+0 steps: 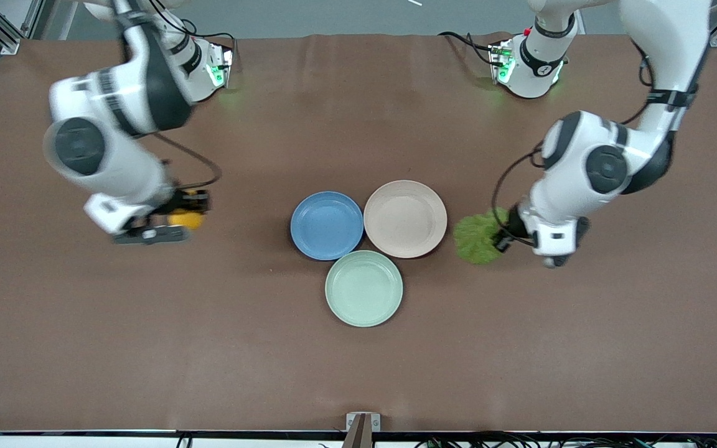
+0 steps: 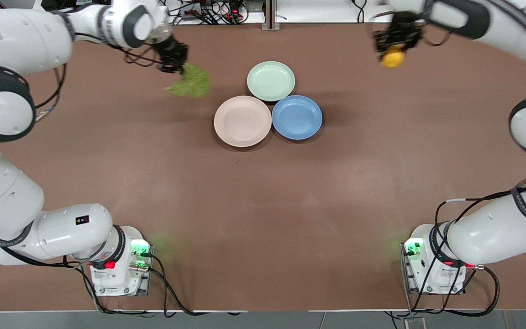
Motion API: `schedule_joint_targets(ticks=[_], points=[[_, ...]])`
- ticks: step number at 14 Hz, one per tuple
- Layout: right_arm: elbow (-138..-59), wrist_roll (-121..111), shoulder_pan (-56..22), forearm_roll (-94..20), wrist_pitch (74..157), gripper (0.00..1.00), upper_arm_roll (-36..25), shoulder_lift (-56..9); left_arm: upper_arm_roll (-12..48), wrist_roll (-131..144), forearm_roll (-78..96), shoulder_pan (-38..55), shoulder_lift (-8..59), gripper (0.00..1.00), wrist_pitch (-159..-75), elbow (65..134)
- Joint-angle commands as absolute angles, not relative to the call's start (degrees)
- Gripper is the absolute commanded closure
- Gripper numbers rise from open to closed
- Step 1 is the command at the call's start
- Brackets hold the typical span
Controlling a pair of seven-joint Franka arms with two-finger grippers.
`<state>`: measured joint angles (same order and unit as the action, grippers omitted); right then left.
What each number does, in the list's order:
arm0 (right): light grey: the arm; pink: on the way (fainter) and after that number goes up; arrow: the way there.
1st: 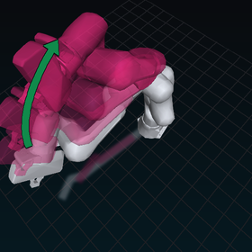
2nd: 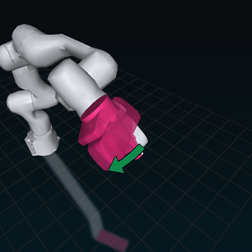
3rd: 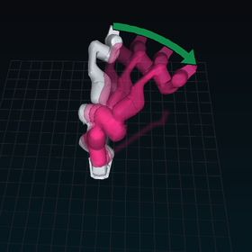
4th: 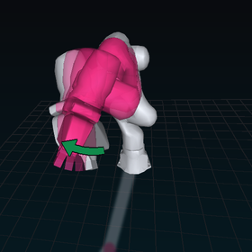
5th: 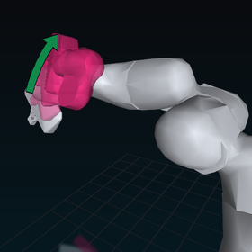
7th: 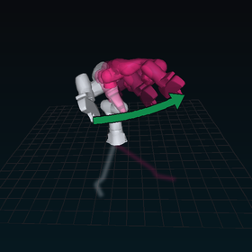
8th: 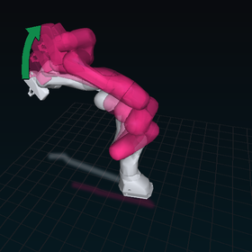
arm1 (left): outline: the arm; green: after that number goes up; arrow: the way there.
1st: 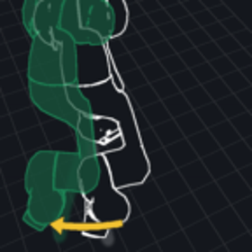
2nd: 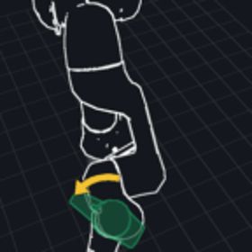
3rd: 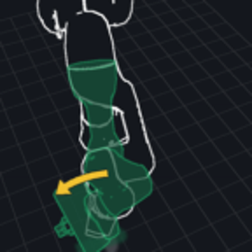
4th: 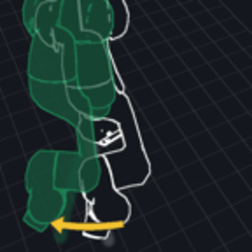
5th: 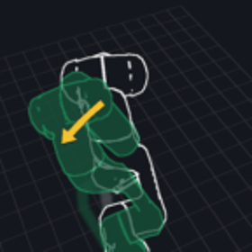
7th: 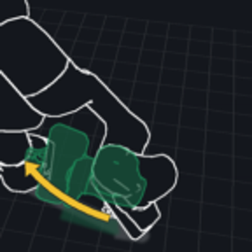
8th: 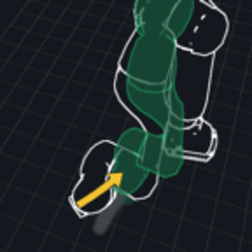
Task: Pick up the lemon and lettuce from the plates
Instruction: 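Carry the lemon off the blue plate while the left gripper carries the lettuce away, then open the right gripper releasing the lemon while the left gripper releases the lettuce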
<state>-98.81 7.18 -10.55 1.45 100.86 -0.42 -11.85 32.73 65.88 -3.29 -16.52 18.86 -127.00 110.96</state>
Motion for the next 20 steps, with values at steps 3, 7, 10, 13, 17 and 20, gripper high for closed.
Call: schedule_joint_targets(ticks=[3,7,10,13,17,20], points=[[-100.55,-7.19,5.25,2.20,106.25,0.74,1.05,-18.26,33.31,64.25,-16.68,-25.73,24.15,1.00,-129.10,114.43],[-101.42,-10.19,10.89,2.20,110.82,0.74,0.97,-24.51,33.31,64.25,-22.57,-30.41,31.80,0.94,-134.21,114.17],[-106.77,-10.11,12.56,2.20,118.71,0.74,0.97,-25.83,33.31,64.25,-24.52,-31.73,32.70,0.02,-134.21,113.38],[-109.59,-10.11,12.83,2.20,125.22,0.74,0.97,-28.03,33.75,64.60,-24.52,-31.11,31.56,0.00,-133.68,109.53],[-113.20,-10.19,12.66,2.29,134.37,0.73,0.79,-29.26,38.31,64.51,-23.99,-31.64,28.49,0.00,-127.30,101.63],[-113.64,-10.28,12.66,2.46,134.91,0.70,0.70,-29.53,41.65,59.08,-23.73,-31.64,25.42,0.00,-116.49,94.33]])
